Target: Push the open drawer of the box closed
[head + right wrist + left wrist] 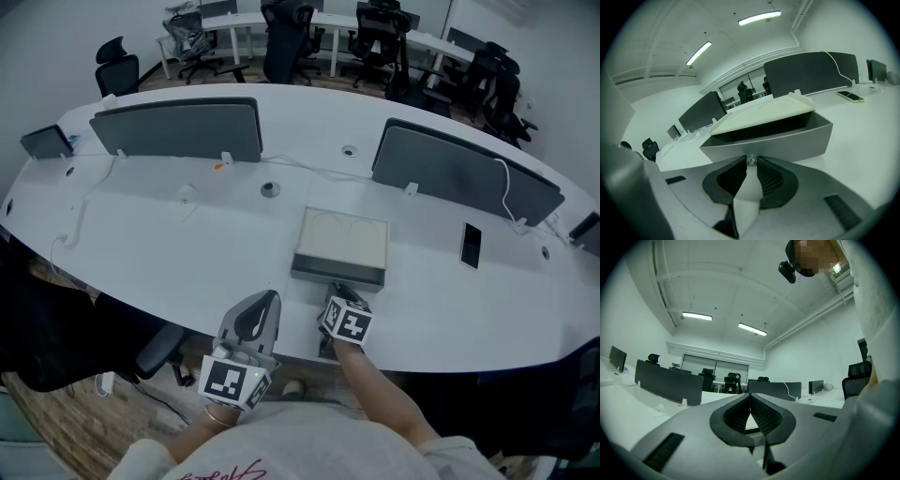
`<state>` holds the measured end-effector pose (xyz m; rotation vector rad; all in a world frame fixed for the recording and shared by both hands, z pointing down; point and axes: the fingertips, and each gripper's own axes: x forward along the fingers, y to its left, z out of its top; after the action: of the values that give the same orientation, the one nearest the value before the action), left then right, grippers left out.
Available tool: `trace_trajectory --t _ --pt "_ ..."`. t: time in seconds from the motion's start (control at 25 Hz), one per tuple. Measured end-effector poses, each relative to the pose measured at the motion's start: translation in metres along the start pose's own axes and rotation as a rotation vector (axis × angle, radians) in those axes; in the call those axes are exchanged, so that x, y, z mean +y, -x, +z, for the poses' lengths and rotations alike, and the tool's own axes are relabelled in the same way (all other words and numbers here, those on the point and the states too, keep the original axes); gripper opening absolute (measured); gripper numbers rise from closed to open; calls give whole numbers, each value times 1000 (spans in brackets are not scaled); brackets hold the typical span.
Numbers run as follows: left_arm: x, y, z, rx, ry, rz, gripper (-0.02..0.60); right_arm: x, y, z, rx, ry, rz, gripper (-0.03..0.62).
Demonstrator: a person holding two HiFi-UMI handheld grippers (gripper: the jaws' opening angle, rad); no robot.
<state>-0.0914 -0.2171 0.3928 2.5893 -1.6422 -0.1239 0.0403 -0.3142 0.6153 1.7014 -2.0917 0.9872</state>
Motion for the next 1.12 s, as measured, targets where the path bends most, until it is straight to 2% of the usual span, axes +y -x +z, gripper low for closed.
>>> trace_trajectory --t 1.12 --pt "17 0 3 0 -16 36 9 -6 -22 29 -12 27 -26 78"
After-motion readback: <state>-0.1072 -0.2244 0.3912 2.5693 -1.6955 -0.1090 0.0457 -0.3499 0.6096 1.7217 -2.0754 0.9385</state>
